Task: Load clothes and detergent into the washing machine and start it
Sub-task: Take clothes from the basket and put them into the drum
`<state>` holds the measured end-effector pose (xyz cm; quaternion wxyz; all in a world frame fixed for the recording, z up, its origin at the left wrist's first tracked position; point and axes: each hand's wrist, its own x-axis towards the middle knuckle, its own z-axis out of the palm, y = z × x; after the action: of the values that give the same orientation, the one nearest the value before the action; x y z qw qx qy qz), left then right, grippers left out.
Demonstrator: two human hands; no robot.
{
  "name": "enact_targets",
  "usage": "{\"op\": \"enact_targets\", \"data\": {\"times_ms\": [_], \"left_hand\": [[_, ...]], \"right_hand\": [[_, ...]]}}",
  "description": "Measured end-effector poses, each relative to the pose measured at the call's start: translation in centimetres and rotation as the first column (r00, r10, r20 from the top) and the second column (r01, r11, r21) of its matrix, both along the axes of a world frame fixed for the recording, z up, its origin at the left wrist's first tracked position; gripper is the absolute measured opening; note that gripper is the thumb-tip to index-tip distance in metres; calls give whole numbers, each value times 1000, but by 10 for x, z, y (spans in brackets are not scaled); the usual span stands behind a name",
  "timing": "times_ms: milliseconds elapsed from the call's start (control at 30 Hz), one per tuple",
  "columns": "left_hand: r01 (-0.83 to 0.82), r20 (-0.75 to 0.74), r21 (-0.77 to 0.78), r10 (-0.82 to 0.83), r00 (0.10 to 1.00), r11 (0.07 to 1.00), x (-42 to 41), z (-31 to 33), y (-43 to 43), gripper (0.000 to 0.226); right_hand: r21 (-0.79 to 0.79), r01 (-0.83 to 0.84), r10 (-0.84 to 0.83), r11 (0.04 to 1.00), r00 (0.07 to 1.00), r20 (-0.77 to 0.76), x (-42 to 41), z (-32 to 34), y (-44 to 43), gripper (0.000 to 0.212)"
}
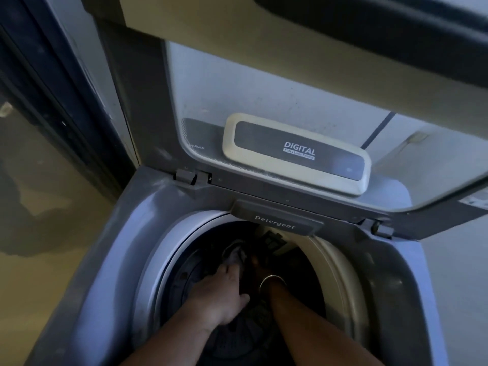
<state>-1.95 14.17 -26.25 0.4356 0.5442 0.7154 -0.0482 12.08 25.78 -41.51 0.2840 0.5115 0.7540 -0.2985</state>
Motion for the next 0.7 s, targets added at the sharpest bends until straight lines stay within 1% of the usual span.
{"op": "enact_targets", "data": {"times_ms": [33,67,100,133,200,267,333,400,467,500,567,600,633,667,700], "left_hand": [[-13,8,10,13,1000,1000,-1,0,1,69],[-28,16,26,28,999,999,-1,1,1,68],[-47,26,42,46,999,998,-2,1,2,67],[-72,46,59,70,997,996,-3,1,4,65],[-133,96,102,123,988,986,-2,2,6,61],[-242,159,144,219,963,960,-4,2,7,61],[-373,244,207,322,915,904,-2,11,7,58],[-511,367,280,401,839,813,4,26,10,47],[-667,550,251,463,694,702,13,48,16,31],[-738,635,191,492,596,648,17,61,20,26],[-837,768,-10,540,344,548,23,85,29,16],[-856,806,-135,558,198,498,27,95,33,17],[-859,813,-246,579,70,449,29,102,37,22],[-852,803,-345,593,-52,393,31,104,41,26],[-844,789,-415,596,-148,339,33,104,44,30]], "right_hand": [[-6,-15,15,1000,1000,25,5,12,-4,118],[-28,70,-71,997,996,-54,6,30,-7,117],[-15,168,-168,986,980,-107,10,50,-11,118],[20,243,-235,970,953,-193,15,68,-15,119],[82,355,-307,931,886,-347,22,107,-20,110],[61,456,-375,888,794,-479,24,130,-22,92],[13,569,-461,823,680,-570,23,156,-23,72],[-91,679,-565,728,520,-640,20,175,-23,54],[-270,741,-674,615,316,-668,19,190,-25,52],[-382,730,-717,567,209,-665,19,194,-27,51],[-590,679,-793,437,-18,-609,16,209,-29,45],[-676,644,-826,358,-118,-551,17,214,-30,42],[-747,603,-846,278,-214,-488,17,219,-31,39],[-805,555,-852,210,-300,-429,17,223,-30,41],[-846,510,-848,156,-369,-379,17,225,-30,47]]}}
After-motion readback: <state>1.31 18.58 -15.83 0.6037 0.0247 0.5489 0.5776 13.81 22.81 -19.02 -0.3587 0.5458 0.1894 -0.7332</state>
